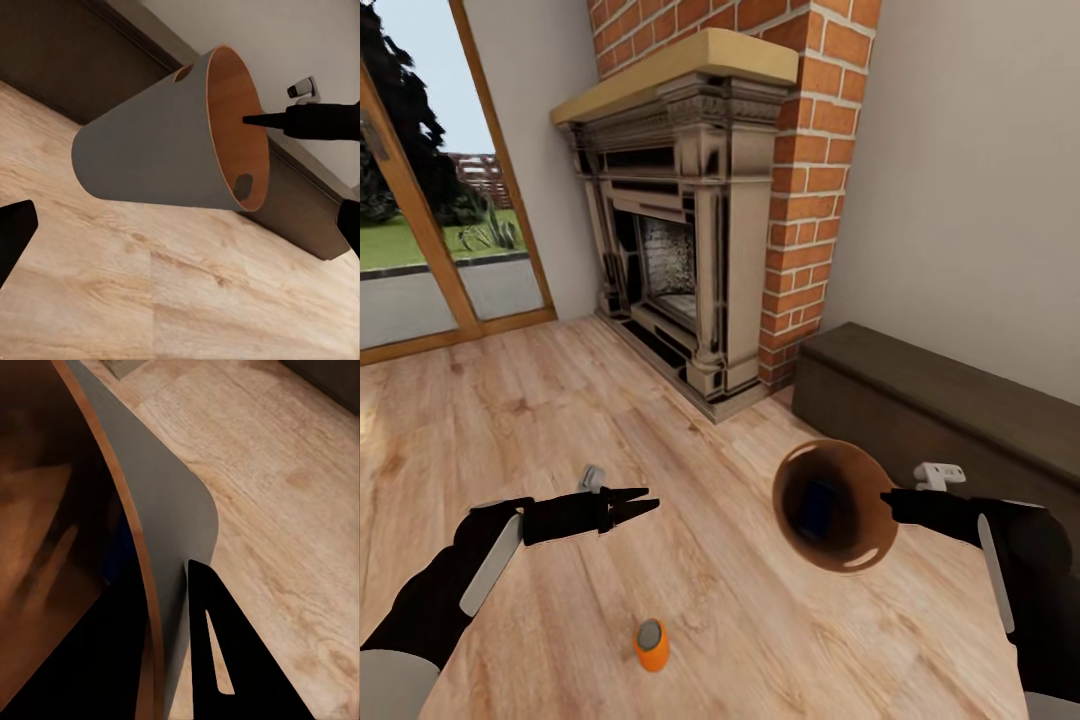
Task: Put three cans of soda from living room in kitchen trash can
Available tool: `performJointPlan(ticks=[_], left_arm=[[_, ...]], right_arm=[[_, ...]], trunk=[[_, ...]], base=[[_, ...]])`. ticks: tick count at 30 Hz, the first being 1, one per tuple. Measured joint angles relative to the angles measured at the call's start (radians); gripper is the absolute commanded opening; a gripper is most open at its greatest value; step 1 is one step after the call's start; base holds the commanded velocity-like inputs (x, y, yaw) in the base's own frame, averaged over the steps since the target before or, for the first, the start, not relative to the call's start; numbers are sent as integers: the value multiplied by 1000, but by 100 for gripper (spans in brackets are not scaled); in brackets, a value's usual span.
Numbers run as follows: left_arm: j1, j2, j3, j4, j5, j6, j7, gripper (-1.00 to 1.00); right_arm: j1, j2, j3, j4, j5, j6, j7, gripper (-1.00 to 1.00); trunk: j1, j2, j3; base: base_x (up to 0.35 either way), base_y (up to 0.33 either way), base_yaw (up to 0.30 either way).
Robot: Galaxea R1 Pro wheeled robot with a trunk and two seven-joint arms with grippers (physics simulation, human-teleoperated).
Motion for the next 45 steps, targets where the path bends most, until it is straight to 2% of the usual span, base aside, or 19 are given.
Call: performJointPlan(ticks=[4,14,25,33,41,45], left_arm=[[0,0,0,0,1,0,0,100],[-1,0,0,5,2,-2,1,100],[0,-2,0,5,5,-3,0,100],[0,-2,0,5,5,-3,0,100],[0,-2,0,5,4,-3,0,100],[0,-2,0,5,1,-3,0,100]], right_arm=[[0,0,0,0,3,-1,0,-100],[0,0,1,0,1,0,4,-100],[0,-2,0,0,2,-1,6,-100],[0,-9,-1,0,0,-1,7,-100],[0,1,-2,0,-5,1,9,-100],[0,0,-3,0,5,-2,7,-100]], trunk=[[0,0,0],[0,0,0],[0,0,0],[0,0,0],[0,0,-4],[0,0,-10]], base=[[298,0,-1],[53,0,0],[272,0,0],[21,0,0],[0,0,-7],[0,0,-1]])
